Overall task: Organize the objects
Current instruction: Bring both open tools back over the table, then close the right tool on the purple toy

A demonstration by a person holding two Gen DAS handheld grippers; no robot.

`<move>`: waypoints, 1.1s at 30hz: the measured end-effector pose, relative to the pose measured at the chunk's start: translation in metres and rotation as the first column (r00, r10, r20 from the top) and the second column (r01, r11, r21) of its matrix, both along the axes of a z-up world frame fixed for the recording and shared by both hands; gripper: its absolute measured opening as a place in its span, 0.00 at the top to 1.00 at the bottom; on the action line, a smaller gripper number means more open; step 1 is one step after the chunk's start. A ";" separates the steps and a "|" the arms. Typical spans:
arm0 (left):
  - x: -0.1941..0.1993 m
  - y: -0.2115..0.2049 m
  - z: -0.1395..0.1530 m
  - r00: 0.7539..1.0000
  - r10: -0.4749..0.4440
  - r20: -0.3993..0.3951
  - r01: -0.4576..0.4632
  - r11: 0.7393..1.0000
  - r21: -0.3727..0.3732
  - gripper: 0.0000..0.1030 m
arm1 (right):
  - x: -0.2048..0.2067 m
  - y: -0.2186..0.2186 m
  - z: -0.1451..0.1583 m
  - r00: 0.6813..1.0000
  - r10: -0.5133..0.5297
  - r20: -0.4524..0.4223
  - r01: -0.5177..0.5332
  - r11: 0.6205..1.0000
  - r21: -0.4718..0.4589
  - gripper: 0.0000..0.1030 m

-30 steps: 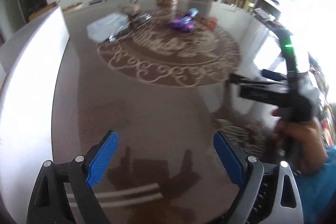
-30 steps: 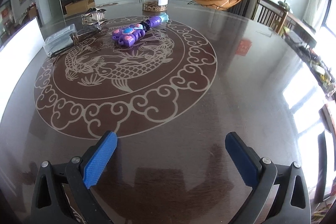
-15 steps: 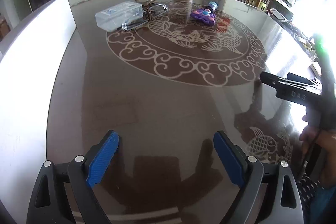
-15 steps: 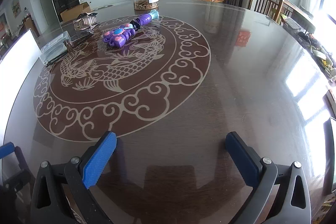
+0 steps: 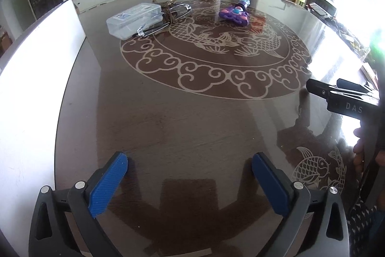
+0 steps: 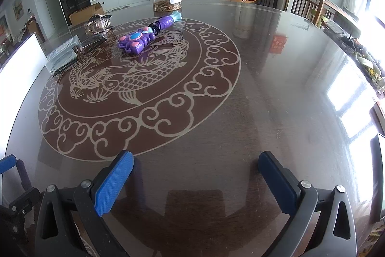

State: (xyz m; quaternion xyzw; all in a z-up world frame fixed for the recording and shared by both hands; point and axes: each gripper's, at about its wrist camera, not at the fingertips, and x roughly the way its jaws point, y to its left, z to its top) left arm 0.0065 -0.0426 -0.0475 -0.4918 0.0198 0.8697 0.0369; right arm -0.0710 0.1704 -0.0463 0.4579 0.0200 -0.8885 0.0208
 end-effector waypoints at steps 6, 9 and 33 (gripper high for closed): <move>-0.001 0.000 0.000 0.998 -0.056 0.022 0.056 0.998 -0.004 0.00 | 0.000 0.000 0.000 1.000 0.000 0.000 0.000 1.000 0.000 0.00; -0.011 -0.002 0.000 1.000 -0.019 0.020 0.019 1.000 -0.005 0.00 | 0.000 0.000 0.000 1.000 0.000 0.001 0.000 1.000 0.000 0.00; -0.032 -0.020 -0.002 0.999 0.004 -0.046 -0.004 1.000 -0.002 0.00 | -0.190 -0.039 0.028 0.986 -0.099 0.132 0.134 0.946 -0.296 0.17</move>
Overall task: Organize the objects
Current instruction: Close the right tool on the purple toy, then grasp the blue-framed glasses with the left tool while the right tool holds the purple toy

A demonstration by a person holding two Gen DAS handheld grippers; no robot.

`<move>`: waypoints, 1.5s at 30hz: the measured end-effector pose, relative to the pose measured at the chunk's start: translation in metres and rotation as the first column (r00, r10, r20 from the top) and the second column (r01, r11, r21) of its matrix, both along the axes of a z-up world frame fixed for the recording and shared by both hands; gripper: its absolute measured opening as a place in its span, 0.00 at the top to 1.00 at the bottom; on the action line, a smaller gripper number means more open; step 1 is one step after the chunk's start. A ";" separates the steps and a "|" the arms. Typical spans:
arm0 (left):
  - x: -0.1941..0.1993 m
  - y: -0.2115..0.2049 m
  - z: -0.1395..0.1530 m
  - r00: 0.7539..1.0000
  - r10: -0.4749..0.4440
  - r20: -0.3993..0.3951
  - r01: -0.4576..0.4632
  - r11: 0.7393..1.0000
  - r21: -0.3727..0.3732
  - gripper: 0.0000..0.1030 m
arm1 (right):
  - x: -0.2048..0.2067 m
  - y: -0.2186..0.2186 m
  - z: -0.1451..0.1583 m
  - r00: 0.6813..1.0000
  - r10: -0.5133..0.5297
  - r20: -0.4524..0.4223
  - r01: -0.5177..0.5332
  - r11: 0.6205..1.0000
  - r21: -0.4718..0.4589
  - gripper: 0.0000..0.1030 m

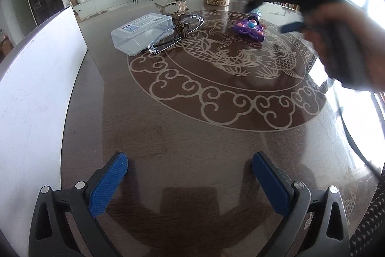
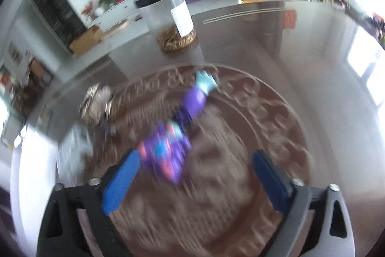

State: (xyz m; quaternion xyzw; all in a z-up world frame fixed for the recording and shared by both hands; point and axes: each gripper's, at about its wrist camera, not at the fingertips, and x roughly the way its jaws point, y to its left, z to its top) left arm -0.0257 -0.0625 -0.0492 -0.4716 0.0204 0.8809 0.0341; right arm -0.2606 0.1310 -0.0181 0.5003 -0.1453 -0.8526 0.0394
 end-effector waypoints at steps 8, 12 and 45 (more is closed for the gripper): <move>0.000 0.000 0.000 1.000 0.000 0.000 0.000 1.000 0.001 0.00 | -0.013 -0.036 -0.013 0.994 0.109 -0.003 -0.107 0.975 0.195 0.62; 0.000 0.000 0.000 1.000 0.000 0.000 0.000 1.000 0.001 0.00 | 0.030 -0.013 -0.014 0.989 0.146 -0.032 -0.138 0.973 0.184 0.62; -0.174 -0.017 0.011 1.000 0.012 0.005 -0.012 1.000 -0.003 0.66 | 0.185 0.023 -0.023 0.963 0.242 -0.122 -0.197 0.935 0.296 0.16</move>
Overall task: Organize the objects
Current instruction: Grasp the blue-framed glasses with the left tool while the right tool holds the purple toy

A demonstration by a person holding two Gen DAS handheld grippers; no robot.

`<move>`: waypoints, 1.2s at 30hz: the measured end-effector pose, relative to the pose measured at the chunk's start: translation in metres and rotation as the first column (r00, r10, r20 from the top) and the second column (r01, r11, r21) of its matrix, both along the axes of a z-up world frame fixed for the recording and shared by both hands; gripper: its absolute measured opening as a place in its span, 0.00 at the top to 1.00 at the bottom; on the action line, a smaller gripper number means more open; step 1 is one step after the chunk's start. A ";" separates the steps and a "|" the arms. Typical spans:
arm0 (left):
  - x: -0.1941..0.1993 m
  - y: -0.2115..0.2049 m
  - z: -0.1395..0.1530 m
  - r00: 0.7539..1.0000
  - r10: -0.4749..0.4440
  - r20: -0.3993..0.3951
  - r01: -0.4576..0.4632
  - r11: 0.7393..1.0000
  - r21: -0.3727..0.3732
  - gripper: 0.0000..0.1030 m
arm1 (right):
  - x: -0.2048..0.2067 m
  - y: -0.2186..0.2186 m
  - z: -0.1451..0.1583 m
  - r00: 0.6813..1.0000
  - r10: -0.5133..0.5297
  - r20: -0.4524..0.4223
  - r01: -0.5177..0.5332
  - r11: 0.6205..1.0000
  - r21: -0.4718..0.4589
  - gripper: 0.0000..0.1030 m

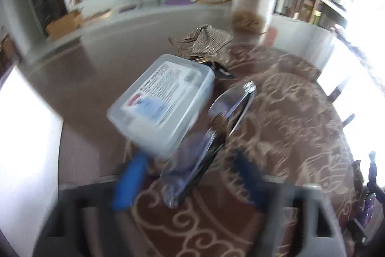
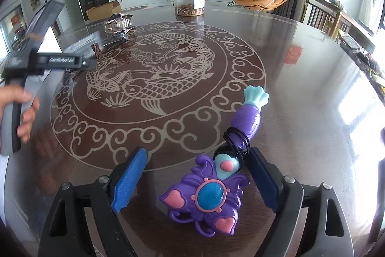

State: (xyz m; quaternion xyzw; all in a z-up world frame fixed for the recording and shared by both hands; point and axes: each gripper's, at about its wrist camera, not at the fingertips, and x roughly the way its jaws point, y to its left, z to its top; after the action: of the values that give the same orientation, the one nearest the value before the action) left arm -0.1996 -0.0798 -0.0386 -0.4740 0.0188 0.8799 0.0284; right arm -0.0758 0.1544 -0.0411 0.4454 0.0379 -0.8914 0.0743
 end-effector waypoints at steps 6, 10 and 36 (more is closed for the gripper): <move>0.031 0.022 0.005 1.000 -0.013 -0.027 0.013 1.000 0.001 0.74 | 0.000 0.000 0.000 1.000 0.001 0.000 -0.001 1.000 0.000 0.15; 0.106 0.037 0.007 1.000 -0.009 -0.028 0.008 1.000 -0.012 0.72 | 0.000 0.000 0.000 1.000 -0.001 0.000 0.001 1.000 0.003 0.15; 0.159 0.022 0.005 0.997 -0.044 -0.059 0.051 0.989 0.135 0.80 | 0.014 0.046 0.009 0.999 -0.022 -0.048 0.006 0.951 -0.310 0.10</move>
State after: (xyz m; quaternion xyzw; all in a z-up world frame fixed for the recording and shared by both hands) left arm -0.0410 -0.0579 -0.0338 -0.4457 -0.0294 0.8910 0.0813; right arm -0.0621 0.2001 -0.0324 0.4056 -0.1036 -0.8979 0.1362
